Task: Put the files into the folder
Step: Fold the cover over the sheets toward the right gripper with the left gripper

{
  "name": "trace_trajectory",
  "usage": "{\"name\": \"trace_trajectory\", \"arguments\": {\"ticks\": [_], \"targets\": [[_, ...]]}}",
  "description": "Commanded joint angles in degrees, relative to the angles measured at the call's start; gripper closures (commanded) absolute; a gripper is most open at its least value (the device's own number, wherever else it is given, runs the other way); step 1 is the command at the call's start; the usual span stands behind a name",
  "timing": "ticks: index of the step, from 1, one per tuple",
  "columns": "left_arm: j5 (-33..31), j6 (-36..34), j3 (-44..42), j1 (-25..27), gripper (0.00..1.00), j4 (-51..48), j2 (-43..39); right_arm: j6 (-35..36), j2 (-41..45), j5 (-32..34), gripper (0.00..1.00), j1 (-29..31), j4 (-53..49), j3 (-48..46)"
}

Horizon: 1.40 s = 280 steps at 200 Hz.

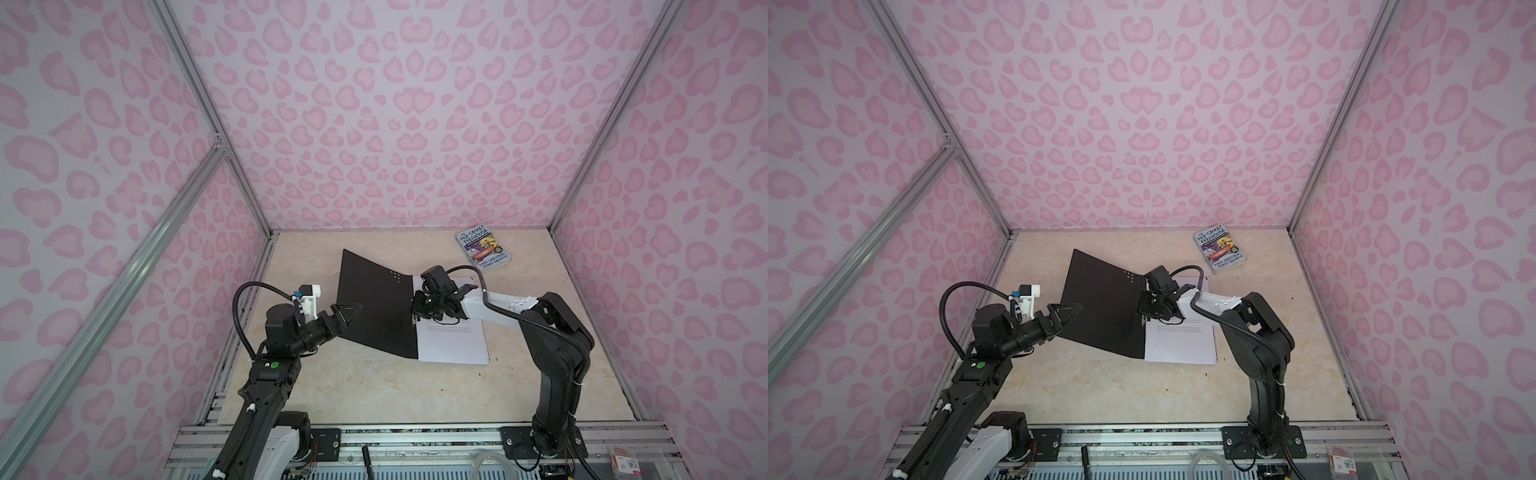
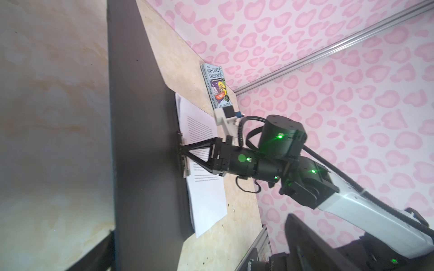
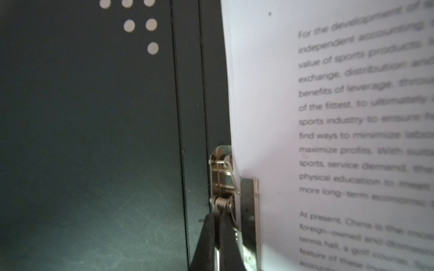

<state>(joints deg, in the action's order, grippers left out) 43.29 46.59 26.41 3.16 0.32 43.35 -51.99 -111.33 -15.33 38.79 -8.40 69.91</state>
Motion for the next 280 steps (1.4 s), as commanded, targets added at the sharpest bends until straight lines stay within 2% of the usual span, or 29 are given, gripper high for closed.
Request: {"name": "trace_trajectory", "arguments": {"ticks": [1, 18, 47, 71, 83, 133, 162, 186, 205, 231, 244, 260, 280], "targets": [[4.1, 0.7, 1.0, 0.2, 0.03, -1.8, -3.3, -4.2, -3.3, 1.3, 0.92, 3.6, 5.3, 2.4], [4.4, 0.3, 2.0, 0.3, 0.03, -4.1, -5.7, -6.4, -6.4, 1.7, 0.85, 6.7, 7.2, 5.2], [5.4, -0.8, 4.7, 1.4, 0.03, -6.9, -7.7, -6.2, -8.2, 1.3, 0.57, 8.2, 8.3, 9.8], [5.1, -1.3, 7.1, 3.6, 0.03, -7.4, -7.1, -2.8, -3.0, 2.1, 0.26, 5.9, 8.3, 8.2], [4.4, -1.9, 8.5, 5.6, 0.03, -7.2, -6.1, -0.6, 0.9, 1.6, 0.03, 3.9, 7.7, 6.6], [-2.0, -4.3, 13.7, 15.7, 0.04, -4.5, 3.7, 9.3, 20.0, 1.3, 0.03, -6.0, -3.5, -1.8], [-7.3, -6.4, 18.2, 24.1, 0.04, -2.2, 12.6, 12.9, 31.8, 0.9, 0.03, -13.3, -6.8, -10.3], [-10.9, -7.4, 22.9, 31.1, 0.03, 1.2, 23.9, 14.0, 40.9, -3.7, 0.03, -20.0, -6.4, -17.5], [-13.9, -7.5, 26.7, 34.9, 0.03, 4.1, 34.3, 14.5, 48.2, -2.9, 0.03, -22.0, -6.1, -22.4], [-12.7, -4.4, 30.7, 36.2, 0.00, 11.0, 50.0, 16.1, 55.7, -0.1, 0.03, -23.6, -11.0, -25.0], [-10.8, -2.9, 32.7, 36.2, 0.01, 14.0, 55.2, 17.3, 57.9, -0.5, 0.03, -24.3, -12.5, -25.5], [-9.6, -2.9, 34.5, 36.2, 0.03, 14.5, 55.4, 18.6, 59.1, 0.4, 0.03, -25.3, -15.2, -24.9], [-13.5, -6.8, 35.0, 35.8, 0.03, 8.8, 47.4, 19.3, 59.7, 2.2, 0.03, -26.7, -16.5, -24.1]]}}
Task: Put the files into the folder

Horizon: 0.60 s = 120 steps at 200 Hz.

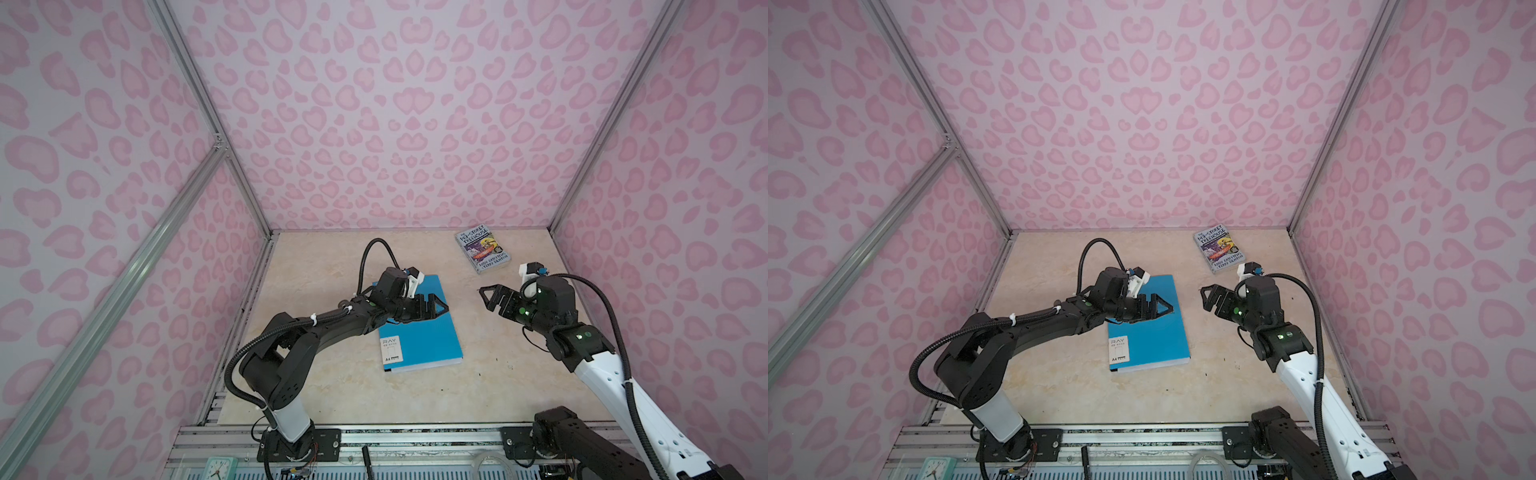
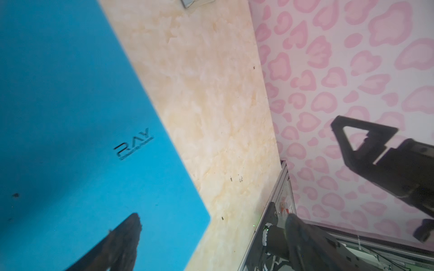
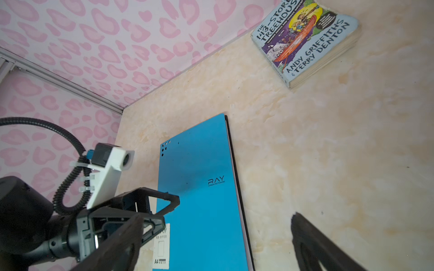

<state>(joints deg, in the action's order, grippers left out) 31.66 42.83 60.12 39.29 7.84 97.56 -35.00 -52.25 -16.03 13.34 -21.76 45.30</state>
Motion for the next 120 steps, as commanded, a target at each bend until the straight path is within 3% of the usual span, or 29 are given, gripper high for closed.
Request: {"name": "trace_trajectory", "arguments": {"ticks": [1, 46, 81, 120], "targets": [[-2.1, -3.2, 1.2, -0.4, 0.03, 1.0, -7.4, 2.3, 0.7, 3.0, 0.03, -1.3, -3.1, 0.4], [-16.5, -7.5, -8.2, -8.6, 0.03, -11.6, -35.2, 0.7, 0.4, 3.8, 0.03, -3.0, 2.2, 0.1], [-41.5, -9.8, -16.9, -11.6, 0.03, -24.2, -52.7, 1.0, -1.8, 8.3, 0.03, -3.8, 6.5, -0.1], [-65.5, -8.9, -31.4, -11.7, 0.04, -24.1, -63.6, 2.6, -6.0, 10.2, 0.02, -4.3, 11.7, -1.9]]}}
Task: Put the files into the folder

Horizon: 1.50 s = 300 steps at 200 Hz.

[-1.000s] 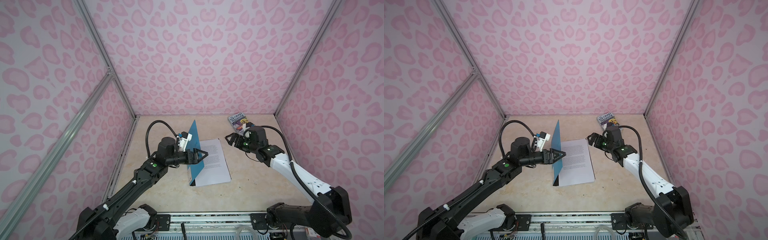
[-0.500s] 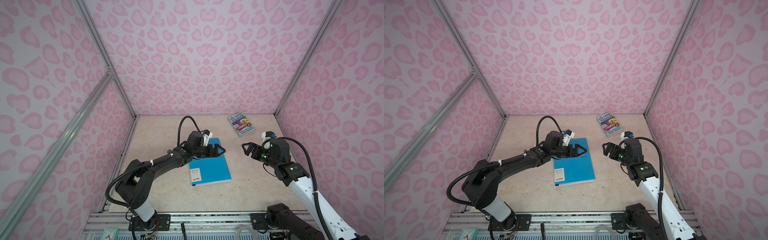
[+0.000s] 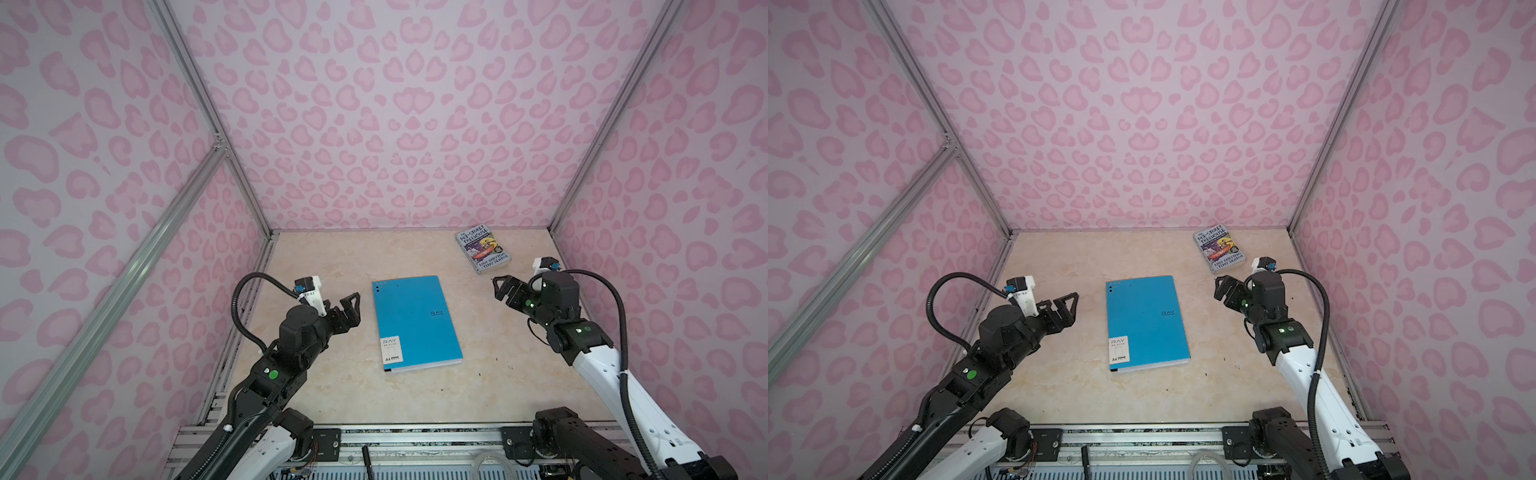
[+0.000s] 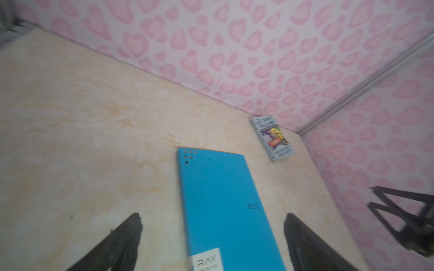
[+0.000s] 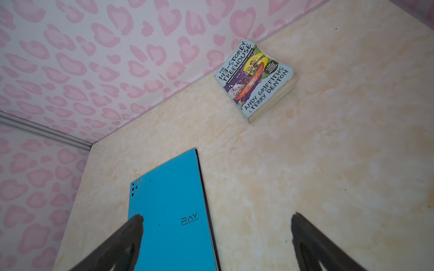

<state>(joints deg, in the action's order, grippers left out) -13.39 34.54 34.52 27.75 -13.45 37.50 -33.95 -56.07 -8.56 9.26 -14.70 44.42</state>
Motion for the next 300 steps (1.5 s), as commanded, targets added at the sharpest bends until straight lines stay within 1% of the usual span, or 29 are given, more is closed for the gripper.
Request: {"name": "trace_trajectory", "arguments": {"ticks": [1, 17, 30, 52, 70, 80, 86, 110, 126, 144, 151, 165, 169, 173, 187, 198, 201, 205, 209, 212, 224, 233, 241, 249, 257, 266, 277, 286, 300], "targets": [[-20.9, -0.7, -6.2, -0.1, 0.04, -2.6, -3.7, 1.8, -2.3, 2.7, 0.02, -0.2, 4.7, -1.1], [-28.2, -2.0, -10.5, -0.4, 0.04, 0.6, -4.7, 5.0, -3.6, 2.8, 0.03, -0.2, 9.0, -3.8], [-32.1, -3.3, -12.9, -0.9, 0.04, 4.5, -4.3, 7.0, -4.2, 3.8, 0.02, -0.3, 11.1, -5.8], [-36.3, -7.6, -16.9, -1.4, 0.04, 16.0, -0.3, 10.3, -4.1, 8.1, 0.02, -0.4, 14.8, -9.3], [-37.0, -11.5, -17.6, -3.1, 0.04, 23.4, 5.6, 13.6, -4.5, 10.1, 0.02, -0.4, 20.5, -13.1], [-35.2, -12.5, -16.6, -5.5, 0.04, 26.1, 8.8, 15.9, -5.1, 10.4, 0.02, -0.3, 23.3, -14.7], [-32.4, -13.4, -15.8, -7.4, 0.04, 26.9, 10.6, 17.1, -5.7, 11.3, 0.02, -0.4, 24.3, -15.3], [-26.5, -17.8, -14.8, -13.1, 0.03, 31.5, 14.9, 19.1, -8.2, 16.3, 0.02, -0.5, 23.2, -15.1], [-24.6, -22.0, -18.1, -15.9, 0.03, 41.1, 17.0, 20.0, -10.0, 17.3, 0.02, -0.7, 23.3, -14.8], [-16.8, -22.8, -20.4, -21.2, 0.03, 48.7, 21.2, 19.8, -11.2, 17.0, 0.02, -1.4, 23.1, -13.8], [-15.8, -23.9, -21.0, -22.0, 0.03, 52.6, 23.9, 20.2, -11.1, 17.2, 0.02, -1.7, 24.5, -14.3], [-16.4, -25.5, -20.6, -22.4, 0.03, 59.0, 30.5, 21.6, -10.6, 18.6, 0.02, -2.3, 26.8, -15.3], [-17.2, -25.5, -19.6, -22.4, 0.03, 59.0, 31.9, 22.4, -10.6, 19.0, 0.02, -2.5, 27.5, -15.6], [-16.1, -25.7, -19.1, -22.4, 0.03, 59.2, 32.8, 23.0, -10.5, 19.3, 0.02, -2.7, 28.2, -16.0], [-12.5, -30.2, -20.9, -22.2, 0.03, 69.9, 36.4, 23.2, -10.6, 19.4, 0.02, -4.0, 30.9, -17.3], [-13.7, -29.2, -21.3, -23.0, 0.04, 76.5, 41.9, 23.0, -10.8, 18.2, 0.02, -5.2, 34.5, -18.7], [-12.9, -29.4, -21.1, -23.5, 0.04, 78.5, 43.4, 23.2, -11.0, 17.9, 0.02, -5.4, 35.5, -19.1], [-11.4, -30.0, -20.0, -23.6, 0.04, 77.8, 43.7, 23.6, -11.3, 17.6, 0.02, -5.7, 36.8, -19.6], [-8.9, -30.3, -18.4, -23.6, 0.03, 71.8, 43.1, 24.2, -11.7, 17.6, 0.02, -5.8, 38.1, -20.0], [-7.8, -30.4, -17.7, -23.7, 0.03, 70.3, 43.4, 24.6, -12.0, 17.7, 0.02, -6.0, 39.2, -20.3], [-8.2, -30.0, -18.1, -24.7, 0.04, 77.8, 48.4, 25.6, -13.7, 17.9, 0.02, -6.3, 43.3, -21.2], [-6.5, -28.8, -17.2, -25.4, 0.04, 71.3, 46.0, 26.1, -15.2, 17.0, 0.02, -6.7, 46.2, -21.6], [-5.9, -28.4, -17.7, -26.2, 0.04, 74.9, 47.5, 26.3, -16.5, 16.2, 0.02, -6.9, 49.4, -22.3], [-5.4, -28.6, -16.5, -26.3, 0.04, 71.0, 46.8, 27.6, -18.1, 14.5, 0.02, -7.0, 51.9, -22.7], [-5.3, -28.6, -16.9, -26.4, 0.04, 72.6, 47.2, 29.6, -19.6, 13.6, 0.02, -7.0, 51.7, -22.2], [-5.3, -28.7, -16.8, -26.3, 0.03, 71.9, 46.9, 31.0, -21.4, 14.0, 0.02, -7.0, 54.6, -22.9], [-5.4, -28.7, -16.9, -26.3, 0.03, 72.4, 47.0, 32.9, -23.3, 14.2, 0.02, -7.0, 61.6, -24.7], [-5.3, -28.8, -16.9, -26.3, 0.03, 71.9, 46.7, 35.5, -23.6, 11.3, 0.02, -7.0, 64.9, -26.3], [-5.4, -28.8, -17.0, -26.3, 0.03, 72.3, 46.8, 36.0, -27.6, 10.1, 0.02, -7.1, 71.4, -28.1]]}}
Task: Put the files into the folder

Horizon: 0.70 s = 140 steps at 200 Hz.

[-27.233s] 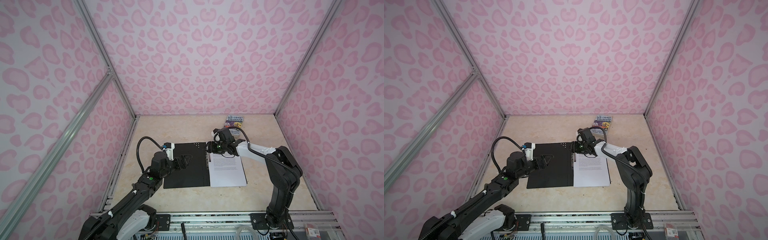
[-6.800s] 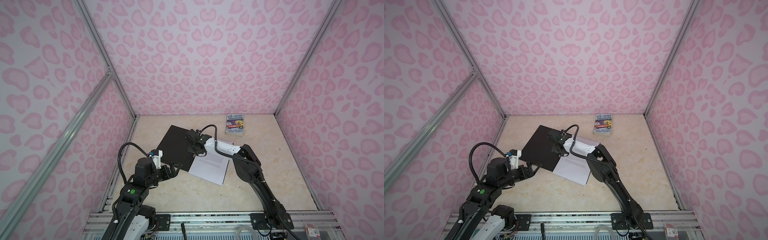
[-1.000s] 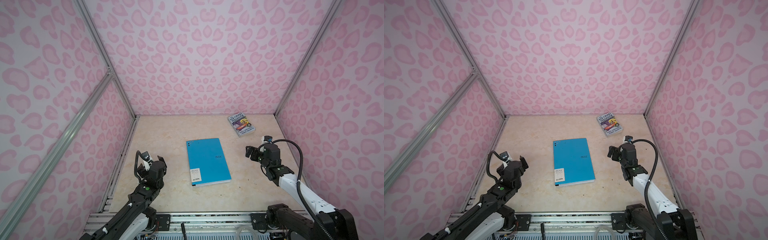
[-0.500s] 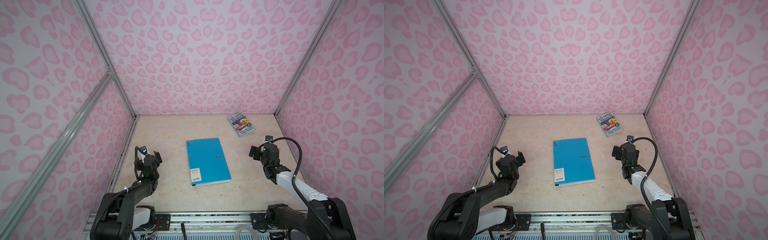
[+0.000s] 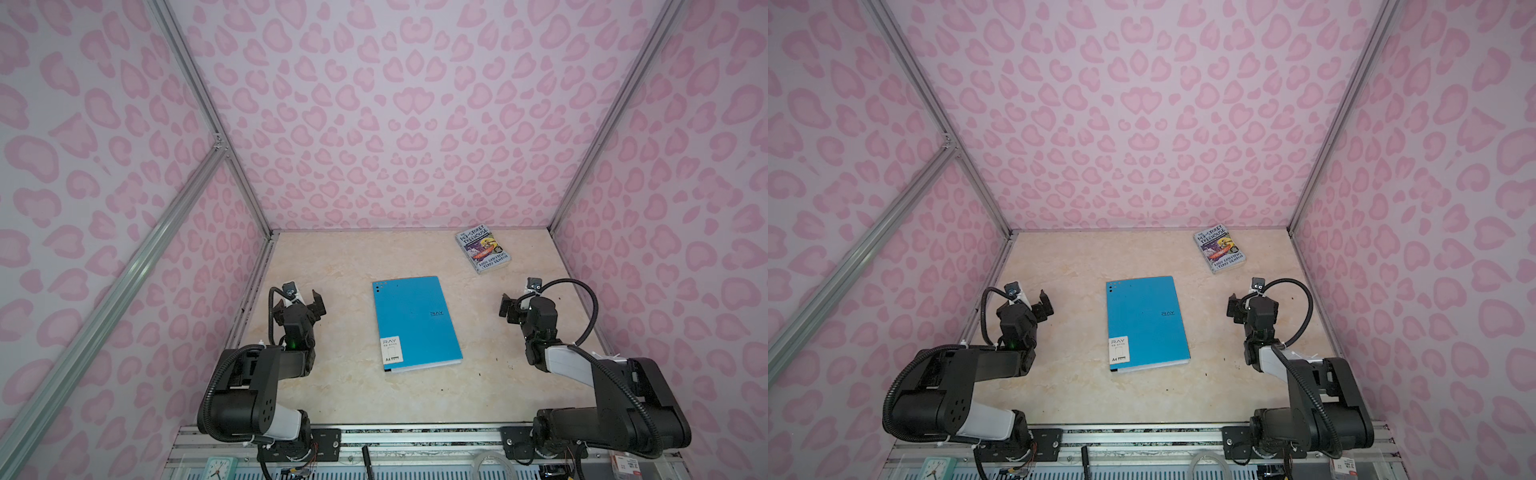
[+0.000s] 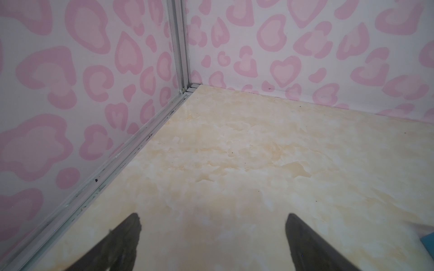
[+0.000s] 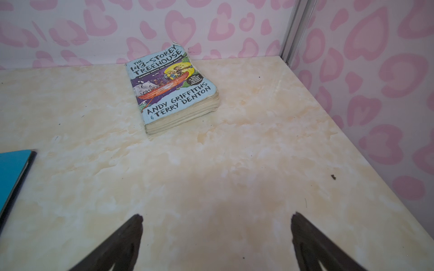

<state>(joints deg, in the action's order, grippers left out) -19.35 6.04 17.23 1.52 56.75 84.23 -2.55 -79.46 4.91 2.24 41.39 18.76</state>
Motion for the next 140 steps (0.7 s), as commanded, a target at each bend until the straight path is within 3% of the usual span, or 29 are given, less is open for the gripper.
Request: {"name": "trace_trajectory", "arguments": {"ticks": [1, 15, 28, 45, 61, 84, 140], "targets": [[0.6, -0.3, 0.3, 0.0, 0.03, 2.0, 0.1, 4.6, -4.7, -3.3, 0.02, 0.0, 16.0, -2.6], [0.6, -0.2, 0.3, 0.0, 0.03, 2.1, 0.1, 4.4, -11.7, -2.0, 0.00, 0.0, 30.4, -4.7], [0.6, -0.4, 0.3, 0.0, 0.03, 2.0, 0.1, 2.3, -6.9, -0.2, 0.00, -0.9, 17.2, -2.4], [0.6, -0.2, 0.3, 0.0, 0.03, 2.0, 0.0, 3.0, -10.7, -6.8, 0.00, -2.3, 22.3, -1.6], [0.6, -0.3, 0.3, 0.0, 0.03, 1.9, 0.1, 2.5, -8.4, -6.4, 0.00, -2.6, 12.0, 1.4], [0.6, -0.4, 0.3, 0.0, 0.03, 2.0, 0.0, 2.7, -9.8, -7.0, 0.00, -2.9, 16.3, 0.6], [1.9, 0.1, 1.9, -0.6, 0.03, -0.3, 0.8, 2.7, -8.5, -6.8, 0.00, -2.8, 12.7, 1.4]]}}
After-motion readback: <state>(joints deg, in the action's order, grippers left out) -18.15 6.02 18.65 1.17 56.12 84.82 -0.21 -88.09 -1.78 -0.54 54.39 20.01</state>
